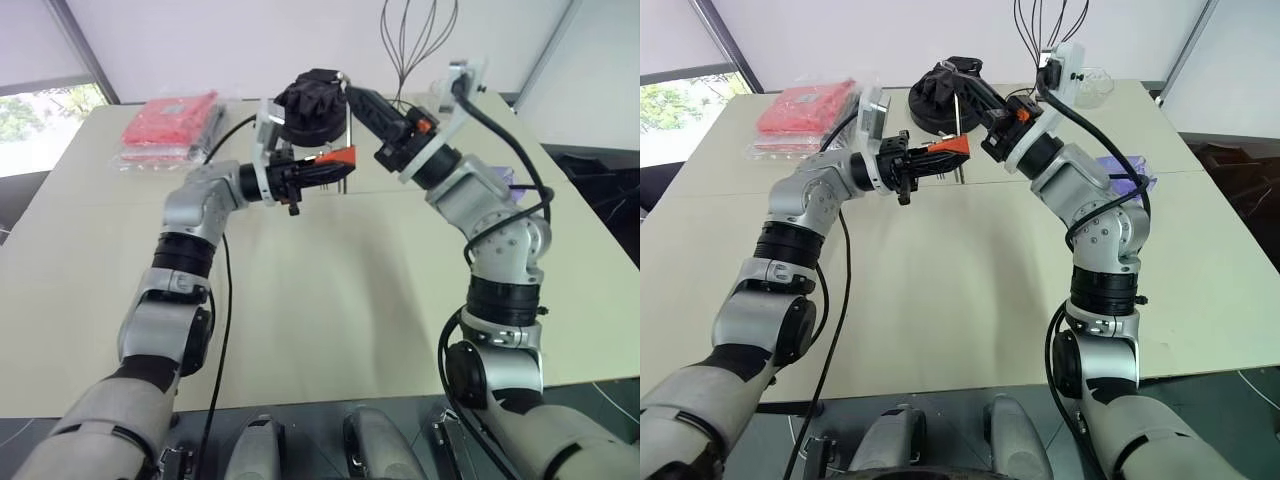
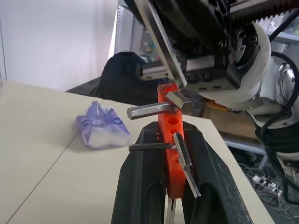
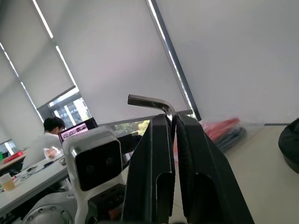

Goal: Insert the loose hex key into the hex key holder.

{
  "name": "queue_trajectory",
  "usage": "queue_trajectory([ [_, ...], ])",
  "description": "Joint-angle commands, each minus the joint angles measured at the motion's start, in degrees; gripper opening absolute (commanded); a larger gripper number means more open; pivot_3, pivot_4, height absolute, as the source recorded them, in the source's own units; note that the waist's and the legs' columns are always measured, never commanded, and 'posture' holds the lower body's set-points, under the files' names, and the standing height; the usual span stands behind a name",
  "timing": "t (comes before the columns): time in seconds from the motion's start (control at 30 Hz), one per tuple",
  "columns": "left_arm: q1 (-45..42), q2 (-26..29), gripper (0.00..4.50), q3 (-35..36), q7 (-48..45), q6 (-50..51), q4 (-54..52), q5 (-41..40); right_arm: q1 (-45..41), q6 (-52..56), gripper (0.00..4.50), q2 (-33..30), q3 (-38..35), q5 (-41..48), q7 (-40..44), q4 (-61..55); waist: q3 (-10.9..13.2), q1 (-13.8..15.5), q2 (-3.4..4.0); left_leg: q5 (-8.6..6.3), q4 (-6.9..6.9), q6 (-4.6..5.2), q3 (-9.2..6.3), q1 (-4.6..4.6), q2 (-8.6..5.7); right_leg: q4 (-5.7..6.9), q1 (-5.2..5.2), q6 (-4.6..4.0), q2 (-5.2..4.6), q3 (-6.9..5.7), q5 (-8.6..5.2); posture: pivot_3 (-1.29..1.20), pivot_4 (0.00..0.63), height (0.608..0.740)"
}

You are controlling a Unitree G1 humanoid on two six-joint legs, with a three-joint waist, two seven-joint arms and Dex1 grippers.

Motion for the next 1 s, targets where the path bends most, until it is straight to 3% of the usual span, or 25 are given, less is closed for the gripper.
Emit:
queue_trajectory([
  [0.03,-1.2,0.3,0.00,1.2,-0.5,0.2,-2.6,-0.8,-0.5,-1.4,0.07,0.0,-0.5,1.6,-0.2,-2.2,0.0,0.0,0.00,0.00,0.00,0.00,0.00,0.00,0.00,0.00,0.00,0.00,0.00,0.00,0.00,0.00,0.150,0.740],
  [1.0,-0.3,-0.6,0.00,2.9,1.6,2.8,-5.1,-1.7,2.3,-3.1,0.07,-0.5,0.8,1.4,0.6,-0.9,0.0,0.0,0.00,0.00,-0.01,0.00,0.00,0.00,0.00,-0.02,0.00,0.00,0.00,0.00,0.00,0.00,0.150,0.740],
])
